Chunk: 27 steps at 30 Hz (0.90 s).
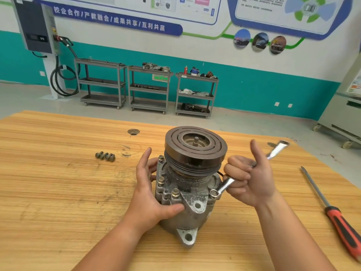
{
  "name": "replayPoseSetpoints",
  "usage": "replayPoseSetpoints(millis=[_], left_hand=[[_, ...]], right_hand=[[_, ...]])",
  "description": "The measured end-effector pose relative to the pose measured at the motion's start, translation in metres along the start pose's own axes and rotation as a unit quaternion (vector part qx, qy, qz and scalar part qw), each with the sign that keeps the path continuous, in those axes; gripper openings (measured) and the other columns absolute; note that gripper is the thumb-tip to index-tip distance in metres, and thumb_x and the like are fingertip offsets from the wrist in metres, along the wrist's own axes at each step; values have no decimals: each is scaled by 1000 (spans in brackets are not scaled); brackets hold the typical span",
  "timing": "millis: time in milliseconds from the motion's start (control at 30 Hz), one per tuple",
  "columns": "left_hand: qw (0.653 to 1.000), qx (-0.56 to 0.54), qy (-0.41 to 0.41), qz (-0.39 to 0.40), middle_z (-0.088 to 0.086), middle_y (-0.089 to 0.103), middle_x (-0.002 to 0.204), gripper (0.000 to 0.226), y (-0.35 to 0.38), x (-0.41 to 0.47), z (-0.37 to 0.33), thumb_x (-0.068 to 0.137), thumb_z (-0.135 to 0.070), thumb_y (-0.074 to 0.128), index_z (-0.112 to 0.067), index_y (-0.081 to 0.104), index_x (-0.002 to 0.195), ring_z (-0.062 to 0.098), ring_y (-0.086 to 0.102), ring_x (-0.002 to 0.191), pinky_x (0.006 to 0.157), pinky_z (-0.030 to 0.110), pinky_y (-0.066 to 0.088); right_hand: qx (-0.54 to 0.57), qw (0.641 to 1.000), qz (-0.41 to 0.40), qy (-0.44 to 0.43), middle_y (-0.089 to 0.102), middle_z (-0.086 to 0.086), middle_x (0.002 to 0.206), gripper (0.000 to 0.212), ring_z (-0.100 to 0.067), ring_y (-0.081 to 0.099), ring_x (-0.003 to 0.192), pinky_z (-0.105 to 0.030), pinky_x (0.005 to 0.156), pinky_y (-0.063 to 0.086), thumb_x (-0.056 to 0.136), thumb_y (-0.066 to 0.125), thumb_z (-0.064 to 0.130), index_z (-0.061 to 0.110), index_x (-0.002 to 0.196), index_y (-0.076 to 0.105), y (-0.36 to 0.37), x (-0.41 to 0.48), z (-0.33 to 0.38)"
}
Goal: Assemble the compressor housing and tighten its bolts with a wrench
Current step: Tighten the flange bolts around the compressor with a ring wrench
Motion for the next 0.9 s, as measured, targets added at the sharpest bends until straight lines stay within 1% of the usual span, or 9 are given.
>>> replayPoseSetpoints(millis=[200,367,433,533,600,700,733,833,900], left_hand=[[1000,-8,1,-1,-10,37,138,122,1,0,0,38,-47,86,-69,11,133,-4,44,124,91,7,40],[1000,-5,5,-1,-14,38,136,122,1,0,0,37,-52,85,-68,12,133,1,45,126,96,17,39],[1000,-4,5,0,-15,38,136,121,1,0,0,38,-51,85,-68,12,133,0,45,125,94,12,40],[1000,-5,6,-5,-11,38,137,120,1,0,-1,38,-49,85,-68,14,133,1,45,126,91,7,40],[1000,-4,9,-6,-8,38,137,120,2,0,-2,38,-49,84,-67,14,134,2,45,126,92,7,39],[1000,-3,7,-3,-9,38,137,121,1,0,-2,38,-48,85,-66,14,134,-1,45,125,91,6,39],[1000,-1,5,-1,-10,38,138,122,1,0,-1,38,-48,85,-66,13,134,-2,45,124,91,6,39],[1000,0,1,2,-13,38,138,123,0,-1,-1,38,-49,85,-67,12,134,-5,44,124,90,5,40],[1000,-3,1,2,-14,38,137,122,0,-1,-2,38,-48,85,-68,12,133,-4,45,123,89,5,40]], right_hand=[[-75,971,-201,-108,22,8,43,53,-7,11,39,-13,31,17,72,48,67,24,45,32,16,-11,-6],[-109,900,-305,-292,32,6,45,55,-8,13,42,-14,34,16,54,74,64,22,44,40,49,-43,-44],[-122,872,-339,-331,37,2,45,57,-11,12,42,-8,38,18,41,81,64,22,41,44,66,-48,-62],[-258,829,-364,-337,46,2,48,54,-11,25,38,-9,36,25,32,83,65,24,42,49,86,-45,-86],[-367,797,-336,-342,49,4,55,40,-12,42,43,-16,40,37,42,83,39,20,48,49,93,-43,-98],[-398,837,-255,-275,52,12,53,33,0,50,49,-7,48,39,64,70,-11,6,48,47,90,-43,-92],[-377,839,-226,-320,51,9,56,40,0,47,48,-11,47,37,73,66,-13,9,46,45,90,-43,-78],[-150,871,-23,-467,39,-12,63,43,-18,37,54,-28,53,30,93,56,20,8,55,37,88,-55,-40],[2,929,-30,-370,31,-9,60,46,-17,27,52,-30,49,26,94,51,39,12,59,37,69,-47,-20]])
Point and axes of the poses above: each hand's wrist, its own x-axis towards the middle knuckle, its own y-axis out of the palm, z = x × y, the point moved 2 cm from there along x, towards the middle knuckle
